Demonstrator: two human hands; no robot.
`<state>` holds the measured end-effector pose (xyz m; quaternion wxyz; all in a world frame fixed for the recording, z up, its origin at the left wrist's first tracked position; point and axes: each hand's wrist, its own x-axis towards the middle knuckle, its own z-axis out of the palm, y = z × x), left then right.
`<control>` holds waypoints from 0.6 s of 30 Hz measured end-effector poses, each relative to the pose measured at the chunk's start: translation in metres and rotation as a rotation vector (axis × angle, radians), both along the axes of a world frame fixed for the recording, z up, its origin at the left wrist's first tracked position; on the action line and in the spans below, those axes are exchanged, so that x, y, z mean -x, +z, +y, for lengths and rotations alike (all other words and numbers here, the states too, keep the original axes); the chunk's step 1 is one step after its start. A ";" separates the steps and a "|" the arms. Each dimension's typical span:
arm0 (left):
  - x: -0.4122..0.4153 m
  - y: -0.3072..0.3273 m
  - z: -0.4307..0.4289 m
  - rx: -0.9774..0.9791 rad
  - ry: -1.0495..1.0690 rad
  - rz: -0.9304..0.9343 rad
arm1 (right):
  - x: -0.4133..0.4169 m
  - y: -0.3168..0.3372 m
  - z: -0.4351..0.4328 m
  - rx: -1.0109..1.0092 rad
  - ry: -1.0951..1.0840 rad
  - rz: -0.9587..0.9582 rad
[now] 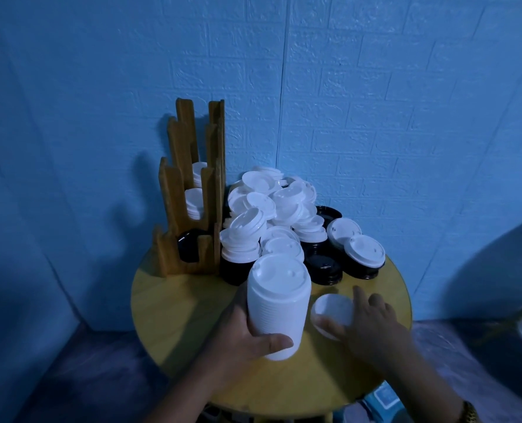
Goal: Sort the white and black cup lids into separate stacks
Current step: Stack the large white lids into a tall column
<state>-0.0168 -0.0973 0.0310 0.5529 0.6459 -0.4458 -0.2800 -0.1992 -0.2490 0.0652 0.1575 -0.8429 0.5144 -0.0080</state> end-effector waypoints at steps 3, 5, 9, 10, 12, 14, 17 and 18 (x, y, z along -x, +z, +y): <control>0.001 0.001 0.000 -0.004 0.002 0.005 | 0.006 0.002 -0.007 -0.009 0.138 -0.013; 0.000 0.001 0.000 -0.005 -0.003 0.004 | 0.009 0.003 -0.010 -0.058 0.230 -0.097; -0.001 0.000 0.000 -0.007 -0.023 -0.020 | 0.012 0.003 -0.012 -0.025 0.189 -0.148; -0.001 0.000 0.001 -0.013 -0.024 -0.028 | 0.013 0.007 -0.012 0.024 0.159 -0.191; 0.000 0.000 0.001 -0.023 -0.016 -0.036 | 0.015 0.019 -0.011 0.156 0.136 -0.378; 0.001 0.001 -0.001 -0.027 0.000 -0.045 | 0.011 0.039 -0.005 0.185 0.178 -0.606; 0.002 0.003 -0.006 -0.015 0.005 -0.085 | -0.006 0.068 0.012 0.066 0.338 -0.765; 0.002 0.005 -0.007 -0.018 0.001 -0.096 | -0.014 0.074 0.017 0.050 0.395 -0.711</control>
